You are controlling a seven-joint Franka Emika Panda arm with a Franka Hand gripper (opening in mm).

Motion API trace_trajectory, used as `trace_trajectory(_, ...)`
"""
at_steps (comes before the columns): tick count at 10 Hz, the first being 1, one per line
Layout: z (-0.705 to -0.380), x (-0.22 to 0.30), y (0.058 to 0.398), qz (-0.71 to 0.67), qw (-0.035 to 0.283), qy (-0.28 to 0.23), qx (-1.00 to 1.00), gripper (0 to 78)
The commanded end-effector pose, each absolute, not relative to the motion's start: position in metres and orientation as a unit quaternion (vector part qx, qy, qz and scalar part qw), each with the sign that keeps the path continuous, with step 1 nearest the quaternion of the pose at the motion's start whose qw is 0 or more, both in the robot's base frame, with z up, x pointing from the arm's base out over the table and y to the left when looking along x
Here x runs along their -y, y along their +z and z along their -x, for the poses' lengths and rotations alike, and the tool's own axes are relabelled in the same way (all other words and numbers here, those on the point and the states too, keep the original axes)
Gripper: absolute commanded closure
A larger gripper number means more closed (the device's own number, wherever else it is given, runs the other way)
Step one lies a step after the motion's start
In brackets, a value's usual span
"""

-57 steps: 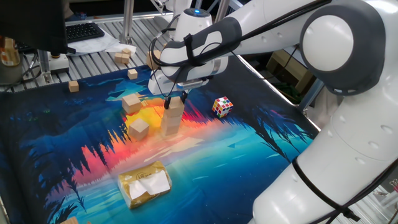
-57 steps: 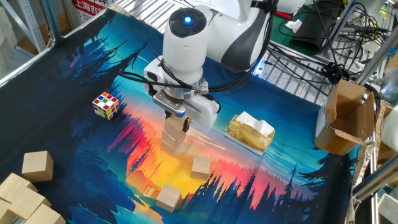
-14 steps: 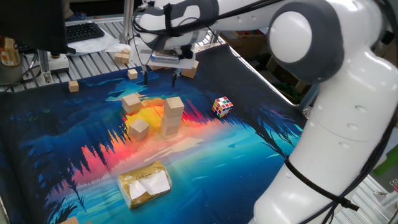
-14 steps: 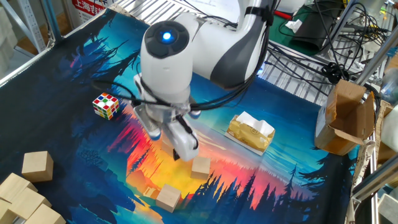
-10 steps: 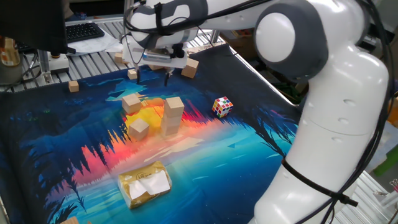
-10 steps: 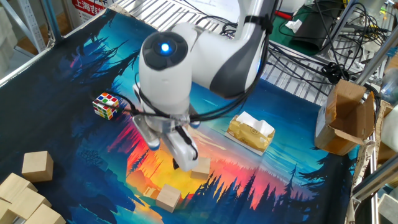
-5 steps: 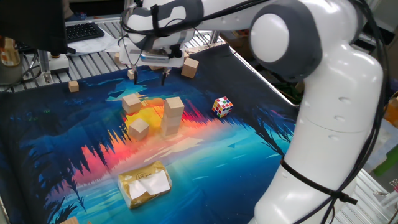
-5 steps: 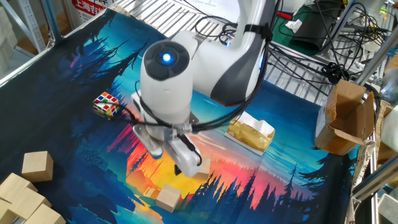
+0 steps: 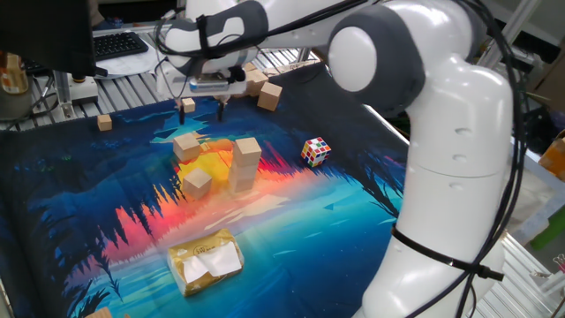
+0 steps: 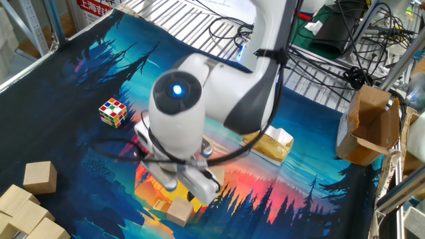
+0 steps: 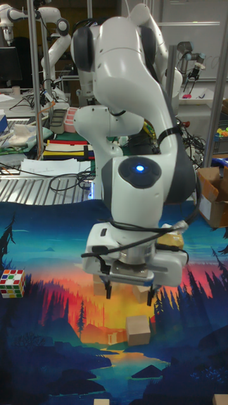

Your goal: Stack the blocks in a vertical line of five

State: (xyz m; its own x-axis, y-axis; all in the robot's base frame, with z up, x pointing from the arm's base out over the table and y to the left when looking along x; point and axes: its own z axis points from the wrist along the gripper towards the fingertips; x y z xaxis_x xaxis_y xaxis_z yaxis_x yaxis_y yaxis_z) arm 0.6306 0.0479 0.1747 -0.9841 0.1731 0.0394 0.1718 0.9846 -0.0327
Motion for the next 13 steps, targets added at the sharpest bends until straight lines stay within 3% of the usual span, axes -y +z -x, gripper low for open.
trace_trajectory(1,-0.636,-0.052,0.168,0.068,0.019,0.021,0.997,0.1)
trace_trajectory(13,-0.648,-0.061,0.137,0.032,0.016,0.021,0.999,0.1)
